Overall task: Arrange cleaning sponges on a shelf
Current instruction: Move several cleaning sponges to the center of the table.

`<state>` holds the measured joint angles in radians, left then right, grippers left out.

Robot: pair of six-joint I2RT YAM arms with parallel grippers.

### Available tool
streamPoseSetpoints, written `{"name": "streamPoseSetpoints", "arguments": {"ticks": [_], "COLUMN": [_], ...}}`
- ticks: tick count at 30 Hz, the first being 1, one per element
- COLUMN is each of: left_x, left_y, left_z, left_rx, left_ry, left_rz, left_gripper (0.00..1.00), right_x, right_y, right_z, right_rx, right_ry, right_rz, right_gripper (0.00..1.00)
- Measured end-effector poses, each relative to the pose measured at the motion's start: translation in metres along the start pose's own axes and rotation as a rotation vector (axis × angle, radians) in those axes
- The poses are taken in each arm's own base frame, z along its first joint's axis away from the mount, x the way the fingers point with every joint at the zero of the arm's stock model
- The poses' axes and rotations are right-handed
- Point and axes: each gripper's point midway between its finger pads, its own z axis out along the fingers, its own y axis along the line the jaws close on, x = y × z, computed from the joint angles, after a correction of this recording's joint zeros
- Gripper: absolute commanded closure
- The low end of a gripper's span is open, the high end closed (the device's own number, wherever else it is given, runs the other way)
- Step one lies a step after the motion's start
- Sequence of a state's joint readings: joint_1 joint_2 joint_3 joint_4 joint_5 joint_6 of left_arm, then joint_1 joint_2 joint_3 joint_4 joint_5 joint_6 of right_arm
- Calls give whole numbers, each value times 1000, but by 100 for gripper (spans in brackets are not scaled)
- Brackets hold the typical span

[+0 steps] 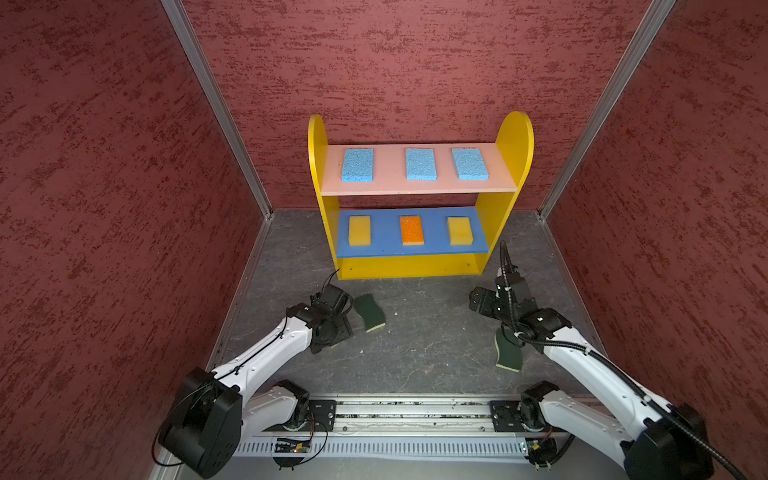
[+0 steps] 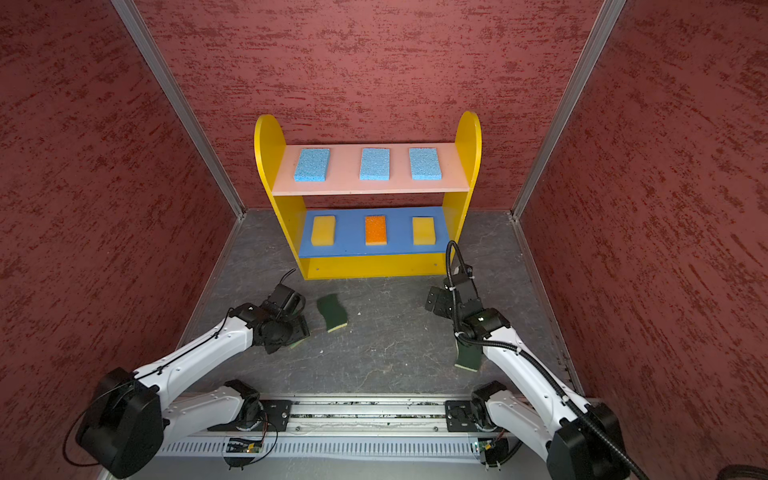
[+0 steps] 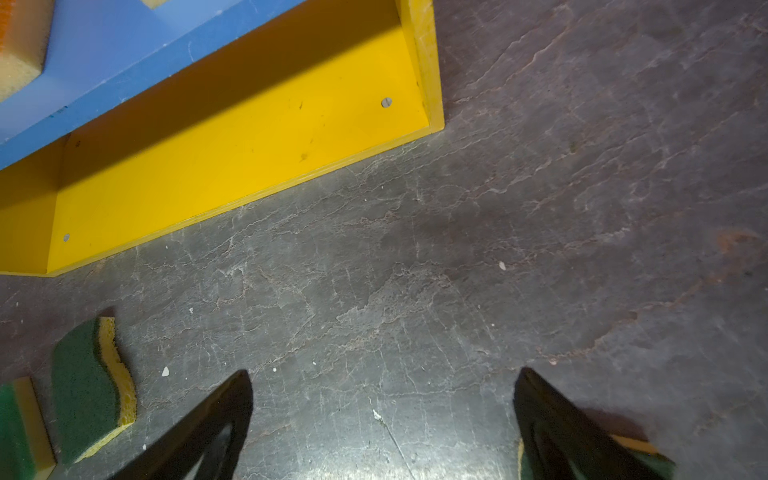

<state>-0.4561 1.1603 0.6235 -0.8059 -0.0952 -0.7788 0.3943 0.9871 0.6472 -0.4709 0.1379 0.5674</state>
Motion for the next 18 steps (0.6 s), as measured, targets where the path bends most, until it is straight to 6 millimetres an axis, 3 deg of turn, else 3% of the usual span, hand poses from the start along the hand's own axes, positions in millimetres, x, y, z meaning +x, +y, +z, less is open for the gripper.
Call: {"name": "streamPoseSetpoints", "arguments": {"ticks": [18], "left_x": [-6], "left_y": [-8], "left_z": [12], "left_rx": [-4], "left_ry": [-1], "left_rz": [1], "left_gripper": [20], "right_x": [1], "right_y": [2], "right_z": [-1], "right_rx": [-15], "right_ry": [4], "right_rz": [0], "right_gripper": [1]}}
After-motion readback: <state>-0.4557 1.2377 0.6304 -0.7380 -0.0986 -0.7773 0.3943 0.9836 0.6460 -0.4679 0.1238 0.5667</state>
